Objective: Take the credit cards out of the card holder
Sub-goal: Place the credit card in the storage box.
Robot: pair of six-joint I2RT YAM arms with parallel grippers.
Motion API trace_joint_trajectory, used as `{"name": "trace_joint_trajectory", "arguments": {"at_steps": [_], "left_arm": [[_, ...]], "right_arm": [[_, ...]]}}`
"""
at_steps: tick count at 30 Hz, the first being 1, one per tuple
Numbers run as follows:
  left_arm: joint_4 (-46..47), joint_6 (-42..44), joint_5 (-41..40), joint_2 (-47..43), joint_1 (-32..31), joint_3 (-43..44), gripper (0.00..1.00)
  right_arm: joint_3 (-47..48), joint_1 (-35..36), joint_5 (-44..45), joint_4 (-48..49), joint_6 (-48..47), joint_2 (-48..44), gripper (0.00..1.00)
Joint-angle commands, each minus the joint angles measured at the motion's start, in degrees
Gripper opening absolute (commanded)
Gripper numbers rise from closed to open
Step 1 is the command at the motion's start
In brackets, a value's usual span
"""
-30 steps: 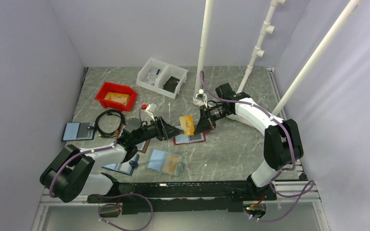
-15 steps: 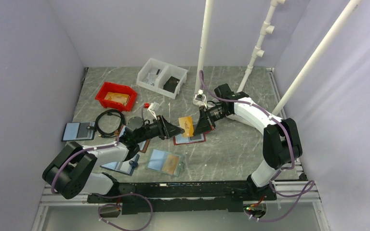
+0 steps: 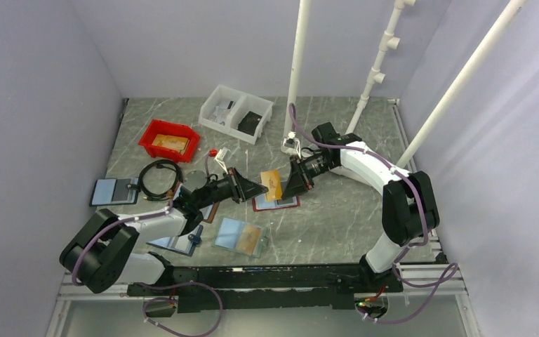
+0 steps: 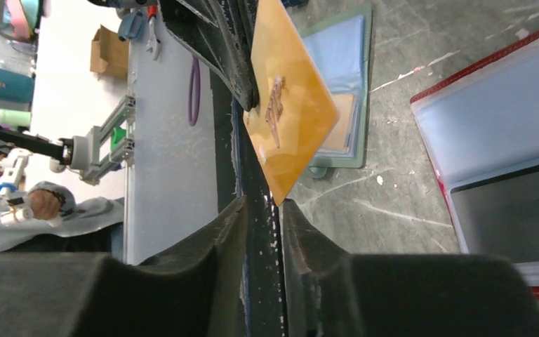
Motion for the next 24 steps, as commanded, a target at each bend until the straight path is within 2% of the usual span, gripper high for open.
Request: {"name": "trace_joint_trajectory", "arguments": {"at_steps": [1,4,7,12,16,24], "left_arm": [[-4.2,3.6,-0.6,-4.0,-0.1,1.4,0.00],[-9.7,5.8,-1.5,-7.0,0.0,1.5,0.00],[-16.6,8.1,-3.5,-11.1,0.4,1.9,0.00],[-30.7,13.0,-5.7,-19.3,2.7,4.0,0.00],[-43.6,18.7,-5.3,-23.1,7.2,8.6,0.00],[-62.0,30.4,1.3,-18.3,19.7,23.2,0.00]], "right_arm": [[3.8,0.3,-1.9,-3.8,-5.5,-0.3,0.36],[4.0,0.3,-0.5,-5.0,-7.0,-1.3,0.48],[4.6,0.3,2.0,-6.3,-8.7,-2.4,0.54],[4.1,0.4,6.9,-5.1,-8.4,-5.8,0.55],[3.4,0.5,11.7,-2.8,-7.7,-8.4,0.55],[3.5,0.6,15.3,-3.6,-9.9,-11.7,0.55]]}}
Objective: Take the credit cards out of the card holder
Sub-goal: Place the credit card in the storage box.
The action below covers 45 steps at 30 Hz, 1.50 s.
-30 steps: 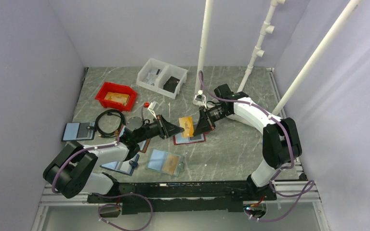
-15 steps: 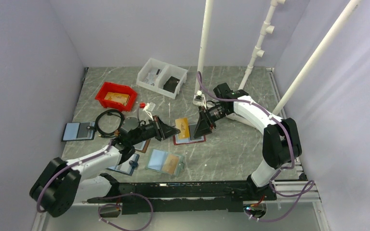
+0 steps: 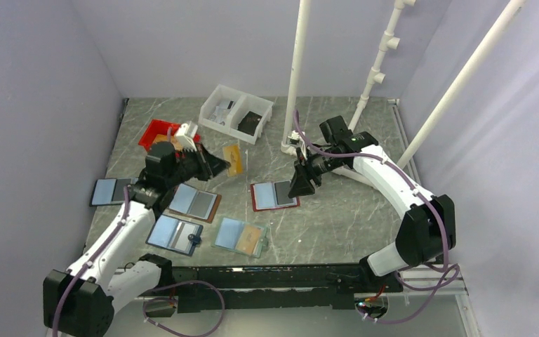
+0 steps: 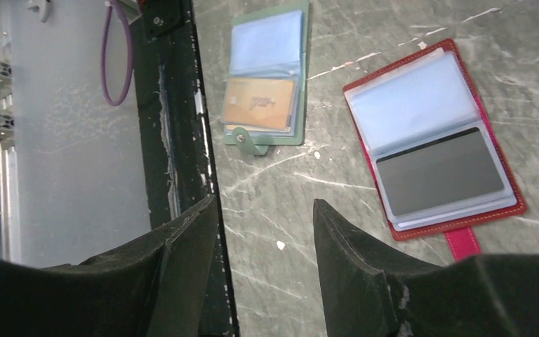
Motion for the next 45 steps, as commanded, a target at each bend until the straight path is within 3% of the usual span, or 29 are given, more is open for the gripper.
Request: {"name": "trace_joint_trajectory", "arguments": {"at_steps": [1,9,21,37,45], "left_arm": [[-11.8,9.2,5.2,3.9,5.5,8.9,0.00],[-15.9,12.6,12.0,14.6,15.6,19.7,0.00],[-3.6,-3.5,8.3,25.7,30.1,20.7,0.00],[-13.3,-16.7,-13.5,40.6,31.0,31.9,0.00],[-15.5,-21.1,-14.9,47.7,31.0,37.2,0.00]], "right_arm": [[1.0,0.3,2.9,0.7,-2.7,-2.0,0.55],[0.6,1.0,4.7,1.5,-2.5,-3.8,0.55],[0.7,2.7,5.7,1.6,-2.6,-4.3,0.55],[0.7,4.9,6.5,1.7,-2.4,-2.7,0.54],[0.7,5.1,7.0,1.7,-2.4,-2.0,0.54]]}}
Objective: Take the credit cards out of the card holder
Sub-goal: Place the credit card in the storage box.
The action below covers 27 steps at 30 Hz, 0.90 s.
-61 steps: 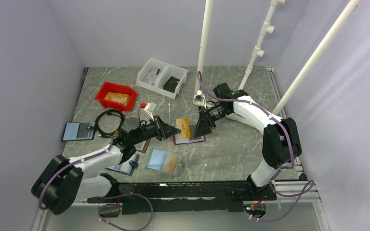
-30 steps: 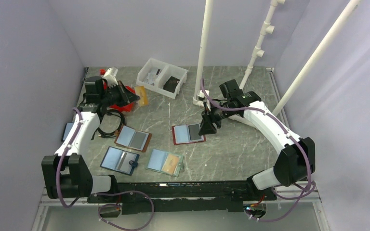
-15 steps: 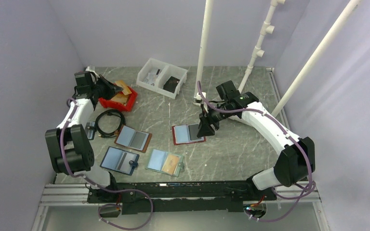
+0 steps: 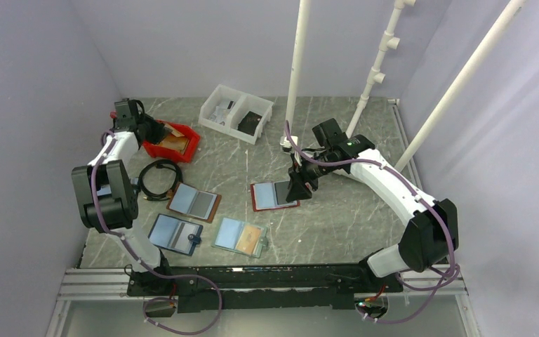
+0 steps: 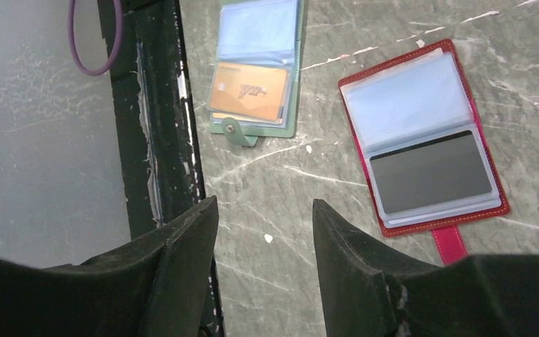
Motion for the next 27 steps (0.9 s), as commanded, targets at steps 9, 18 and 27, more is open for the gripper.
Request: {"name": "trace_joint_trajectory", "arguments": {"at_steps": [9,18,27], "left_arm": [[-0.2,-5.0,-2.5,6.7,0.0,5.6,0.00],[0.8,-6.6,-1.7,9.4,0.0,6.4,0.00],[-4.5,-6.1,-2.7,10.5,0.3,8.9,0.17]], "right_arm": [[0.7,0.4,0.6,1.7,-0.9,1.2,0.54],[0.8,0.4,1.2,1.9,-0.8,2.0,0.54],[0.9,0.4,0.9,1.5,-1.2,2.7,0.54]]}}
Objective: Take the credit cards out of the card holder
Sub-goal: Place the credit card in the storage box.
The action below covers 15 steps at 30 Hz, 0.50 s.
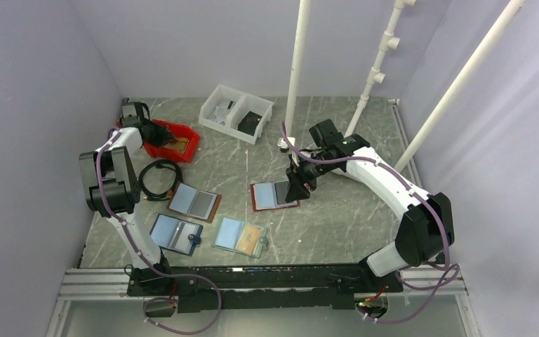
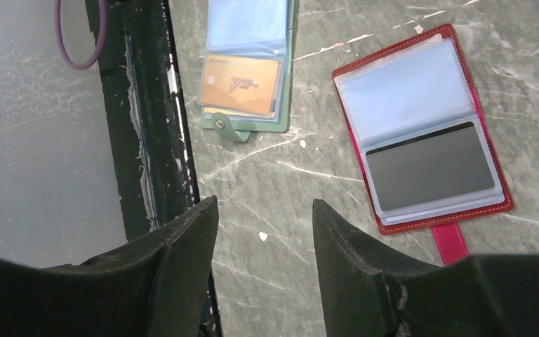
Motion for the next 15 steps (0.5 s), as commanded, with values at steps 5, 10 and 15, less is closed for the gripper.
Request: {"name": "trace_joint_trajectory", "arguments": {"at_steps": [5,10,15], "left_arm": [[-4.8,-0.4,0.7,-3.2,1.0,3.1,0.34],[-5.3,1.4,0.7,-12.5,1.1,-0.6,0.52],[-4.5,5.7,0.1,-25.5,1.4,-8.5,0.75]], "right_arm": [[0.9,0.2,-0.3,0.8,-1.7,0.6,0.54],[0.8,0.0,-0.1,0.6,-2.6,0.3,0.54],[0.0,-0.4,0.5,0.6,-4.5,-2.5,0.54]]}}
